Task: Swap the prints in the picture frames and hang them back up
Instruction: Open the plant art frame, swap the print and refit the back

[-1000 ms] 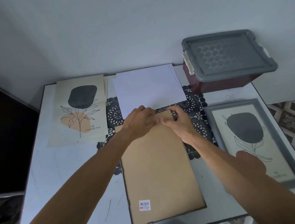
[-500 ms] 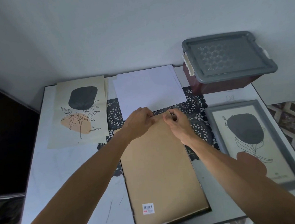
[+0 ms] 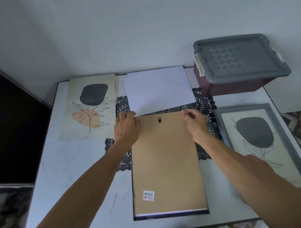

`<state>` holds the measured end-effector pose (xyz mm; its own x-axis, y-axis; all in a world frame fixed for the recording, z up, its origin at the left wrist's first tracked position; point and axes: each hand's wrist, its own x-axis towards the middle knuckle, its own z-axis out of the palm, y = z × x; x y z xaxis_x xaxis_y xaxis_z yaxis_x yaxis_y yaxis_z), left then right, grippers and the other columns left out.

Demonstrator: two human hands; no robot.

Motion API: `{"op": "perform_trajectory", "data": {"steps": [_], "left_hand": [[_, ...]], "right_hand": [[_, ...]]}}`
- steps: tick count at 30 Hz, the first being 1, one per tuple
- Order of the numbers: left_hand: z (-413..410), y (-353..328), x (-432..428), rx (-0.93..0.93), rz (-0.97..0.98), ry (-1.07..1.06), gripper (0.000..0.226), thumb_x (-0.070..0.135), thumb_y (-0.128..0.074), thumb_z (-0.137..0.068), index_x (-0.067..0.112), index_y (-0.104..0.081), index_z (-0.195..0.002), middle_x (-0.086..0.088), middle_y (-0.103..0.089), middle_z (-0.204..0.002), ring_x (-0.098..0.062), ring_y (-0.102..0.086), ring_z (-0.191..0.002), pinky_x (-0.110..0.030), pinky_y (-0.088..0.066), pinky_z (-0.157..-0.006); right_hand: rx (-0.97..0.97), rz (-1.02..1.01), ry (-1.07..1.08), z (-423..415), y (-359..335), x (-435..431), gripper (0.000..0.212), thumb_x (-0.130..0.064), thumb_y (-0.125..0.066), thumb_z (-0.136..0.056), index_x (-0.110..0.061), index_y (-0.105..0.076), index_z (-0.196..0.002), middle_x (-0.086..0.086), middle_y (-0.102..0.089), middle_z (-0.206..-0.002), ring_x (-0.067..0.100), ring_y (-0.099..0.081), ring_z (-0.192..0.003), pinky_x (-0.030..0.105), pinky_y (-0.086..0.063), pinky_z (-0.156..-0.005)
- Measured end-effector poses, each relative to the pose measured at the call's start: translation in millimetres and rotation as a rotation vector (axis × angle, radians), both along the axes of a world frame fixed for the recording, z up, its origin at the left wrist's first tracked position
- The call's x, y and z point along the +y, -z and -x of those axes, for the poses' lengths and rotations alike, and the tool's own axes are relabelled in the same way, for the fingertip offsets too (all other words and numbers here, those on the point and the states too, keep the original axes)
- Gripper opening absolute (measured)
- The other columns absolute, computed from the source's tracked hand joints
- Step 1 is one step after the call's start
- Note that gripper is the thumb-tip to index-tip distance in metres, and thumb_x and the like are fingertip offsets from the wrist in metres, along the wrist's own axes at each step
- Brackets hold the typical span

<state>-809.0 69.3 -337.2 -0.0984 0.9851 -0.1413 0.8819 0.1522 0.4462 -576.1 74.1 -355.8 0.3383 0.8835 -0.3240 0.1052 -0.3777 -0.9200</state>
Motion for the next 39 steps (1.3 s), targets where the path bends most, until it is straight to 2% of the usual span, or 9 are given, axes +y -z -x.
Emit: {"op": "perform_trajectory", "data": {"steps": [4, 7, 11, 15, 19, 25, 32, 36, 39], "left_hand": [[-2.4, -4.0, -6.0, -0.286, 0.139, -0.293, 0.034, 0.036, -0.039, -0.102, 0.009, -0.059, -0.111, -0.011, -0.059, -0.105, -0.033, -0.056, -0.103, -0.037, -0.043, -0.084], [-9.0, -12.1, -14.2, -0.535, 0.268, -0.441, 0.046, 0.043, -0.036, -0.104, 0.011, -0.051, -0.075, -0.003, -0.048, -0.074, -0.024, -0.050, -0.078, -0.029, -0.037, -0.069], [-3.4, -4.2, -20.8, -0.890, 0.389, -0.586, 0.047, 0.048, -0.044, -0.101, 0.006, -0.060, -0.089, -0.012, -0.066, -0.099, -0.025, -0.061, -0.098, -0.044, -0.049, -0.099], [1.3, -3.1, -28.5, -1.142, 0.418, -0.587, 0.042, 0.036, -0.044, -0.104, 0.001, -0.065, -0.101, -0.012, -0.070, -0.103, -0.023, -0.068, -0.090, -0.035, -0.059, -0.077], [1.5, -8.1, -32.8, -1.227, 0.436, -0.559, 0.042, 0.037, -0.041, -0.105, 0.005, -0.066, -0.097, -0.005, -0.073, -0.086, -0.017, -0.070, -0.073, -0.026, -0.057, -0.054], [5.2, -5.3, -36.6, -1.247, 0.414, -0.575, 0.042, 0.041, -0.045, -0.103, 0.007, -0.069, -0.101, -0.003, -0.075, -0.081, -0.017, -0.072, -0.068, -0.031, -0.057, -0.058], [10.8, -3.2, -35.2, -1.262, 0.338, -0.663, 0.038, 0.035, -0.048, -0.103, 0.002, -0.068, -0.107, -0.012, -0.073, -0.102, -0.025, -0.071, -0.086, -0.035, -0.057, -0.069], [11.8, -3.3, -40.2, -1.234, 0.358, -0.668, 0.034, 0.027, -0.044, -0.105, 0.004, -0.068, -0.101, -0.006, -0.073, -0.081, -0.017, -0.070, -0.065, -0.028, -0.054, -0.057], [13.2, 0.9, -50.1, -1.165, 0.442, -0.660, 0.040, 0.035, -0.044, -0.104, 0.002, -0.068, -0.108, -0.011, -0.071, -0.089, -0.022, -0.067, -0.070, -0.031, -0.054, -0.063]], "right_hand": [[0.153, 0.090, 0.029, -4.4, -0.2, 3.3, 0.013, -0.030, -0.066, -0.095, -0.019, -0.070, -0.099, 0.000, -0.070, -0.101, 0.015, -0.063, -0.094, 0.033, -0.053, -0.090], [0.137, 0.070, 0.065, -4.6, -2.4, 3.2, 0.016, -0.030, -0.062, -0.097, -0.015, -0.067, -0.103, -0.003, -0.065, -0.093, 0.012, -0.058, -0.087, 0.026, -0.049, -0.080], [0.038, 0.043, 0.077, -7.2, -4.1, 0.9, 0.020, -0.031, -0.058, -0.100, -0.014, -0.064, -0.108, -0.004, -0.061, -0.088, 0.011, -0.054, -0.079, 0.023, -0.046, -0.068], [-0.092, 0.021, 0.039, -6.2, -7.1, -2.2, 0.022, -0.030, -0.053, -0.102, -0.012, -0.062, -0.112, 0.000, -0.061, -0.101, 0.013, -0.056, -0.089, 0.023, -0.041, -0.075], [-0.094, 0.034, 0.033, -4.5, -11.2, -0.3, 0.025, -0.030, -0.051, -0.103, -0.011, -0.062, -0.115, 0.000, -0.061, -0.102, 0.014, -0.055, -0.092, 0.026, -0.041, -0.078], [0.003, 0.089, 0.026, -5.7, -11.8, 2.5, 0.024, -0.036, -0.058, -0.099, -0.016, -0.066, -0.110, 0.003, -0.068, -0.108, 0.022, -0.063, -0.104, 0.041, -0.052, -0.096], [-0.120, 0.099, -0.132, 0.6, -6.0, -21.3, 0.031, -0.028, -0.057, -0.100, -0.013, -0.061, -0.127, -0.004, -0.061, -0.113, 0.012, -0.056, -0.102, 0.028, -0.044, -0.090], [0.042, 0.138, -0.026, 2.2, -2.3, -25.9, 0.022, -0.023, -0.059, -0.099, -0.016, -0.066, -0.119, 0.001, -0.068, -0.118, 0.016, -0.062, -0.105, 0.038, -0.050, -0.100], [0.107, 0.151, 0.013, -3.7, -2.2, -24.1, 0.019, -0.025, -0.062, -0.098, -0.020, -0.068, -0.115, -0.001, -0.070, -0.111, 0.017, -0.064, -0.106, 0.042, -0.050, -0.102]]}}
